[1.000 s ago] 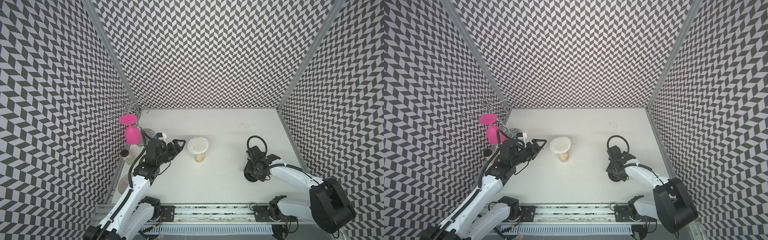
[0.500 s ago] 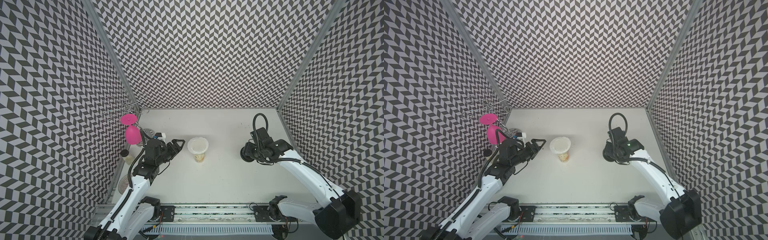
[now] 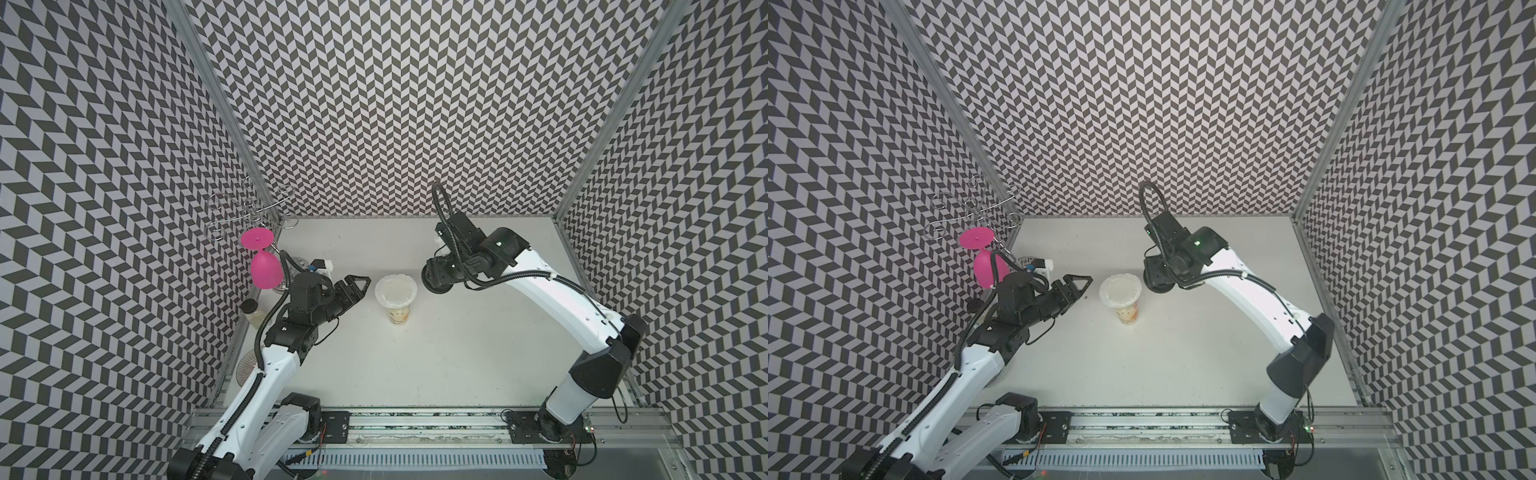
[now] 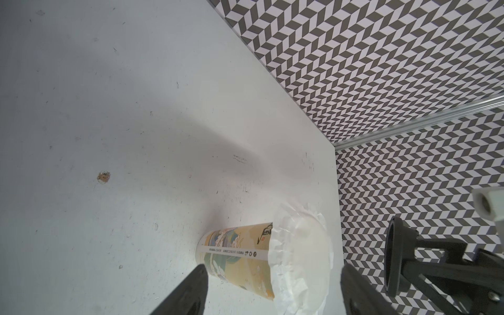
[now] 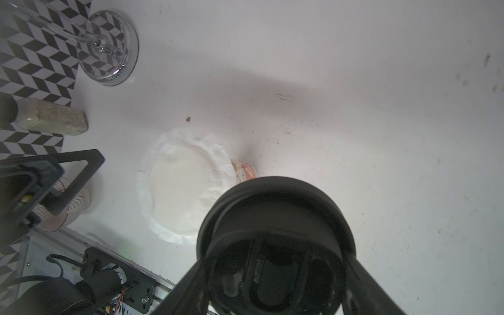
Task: Put the leak-proof paper on the milk tea cups
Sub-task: Place the cup lid on the cup.
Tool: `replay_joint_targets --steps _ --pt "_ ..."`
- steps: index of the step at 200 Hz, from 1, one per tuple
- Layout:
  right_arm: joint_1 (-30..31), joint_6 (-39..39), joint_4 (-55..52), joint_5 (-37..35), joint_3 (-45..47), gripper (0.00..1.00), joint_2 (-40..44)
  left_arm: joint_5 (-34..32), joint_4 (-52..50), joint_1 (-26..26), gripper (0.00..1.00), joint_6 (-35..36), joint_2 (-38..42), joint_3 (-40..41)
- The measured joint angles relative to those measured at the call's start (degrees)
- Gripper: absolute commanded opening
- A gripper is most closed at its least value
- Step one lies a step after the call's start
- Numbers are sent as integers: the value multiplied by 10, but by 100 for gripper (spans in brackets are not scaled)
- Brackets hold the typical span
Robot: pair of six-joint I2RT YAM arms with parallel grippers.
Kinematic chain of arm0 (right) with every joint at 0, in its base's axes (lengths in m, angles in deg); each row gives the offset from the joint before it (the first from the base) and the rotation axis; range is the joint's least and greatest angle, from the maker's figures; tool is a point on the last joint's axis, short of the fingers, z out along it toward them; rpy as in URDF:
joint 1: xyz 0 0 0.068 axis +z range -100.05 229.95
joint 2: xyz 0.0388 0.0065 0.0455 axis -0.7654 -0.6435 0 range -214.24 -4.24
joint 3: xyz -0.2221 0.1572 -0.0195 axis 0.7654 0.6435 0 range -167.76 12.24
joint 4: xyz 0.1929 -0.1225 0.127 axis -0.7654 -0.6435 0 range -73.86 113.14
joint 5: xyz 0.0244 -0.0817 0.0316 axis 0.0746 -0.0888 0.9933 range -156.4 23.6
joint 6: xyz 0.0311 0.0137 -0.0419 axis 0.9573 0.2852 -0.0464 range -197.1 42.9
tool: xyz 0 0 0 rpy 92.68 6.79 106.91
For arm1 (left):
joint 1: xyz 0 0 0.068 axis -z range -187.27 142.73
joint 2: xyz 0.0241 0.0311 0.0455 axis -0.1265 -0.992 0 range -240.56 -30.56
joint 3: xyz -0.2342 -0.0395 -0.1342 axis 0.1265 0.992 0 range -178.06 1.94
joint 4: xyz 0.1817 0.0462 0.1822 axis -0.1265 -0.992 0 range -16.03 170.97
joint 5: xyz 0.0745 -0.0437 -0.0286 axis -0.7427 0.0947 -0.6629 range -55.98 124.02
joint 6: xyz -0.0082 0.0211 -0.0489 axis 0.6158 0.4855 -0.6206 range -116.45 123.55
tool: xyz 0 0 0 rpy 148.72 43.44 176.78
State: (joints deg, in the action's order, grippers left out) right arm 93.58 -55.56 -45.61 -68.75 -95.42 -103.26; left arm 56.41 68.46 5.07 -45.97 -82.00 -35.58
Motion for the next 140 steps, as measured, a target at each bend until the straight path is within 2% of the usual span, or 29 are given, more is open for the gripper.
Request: replay_joint_targets --steps 62,140 --pt "48 -60 -52 14 -188 53 -129 4 0 0 77 6 -14 0" --pt "71 -85 -54 15 -211 52 -174 -4 0 -1 77 10 -15 0"
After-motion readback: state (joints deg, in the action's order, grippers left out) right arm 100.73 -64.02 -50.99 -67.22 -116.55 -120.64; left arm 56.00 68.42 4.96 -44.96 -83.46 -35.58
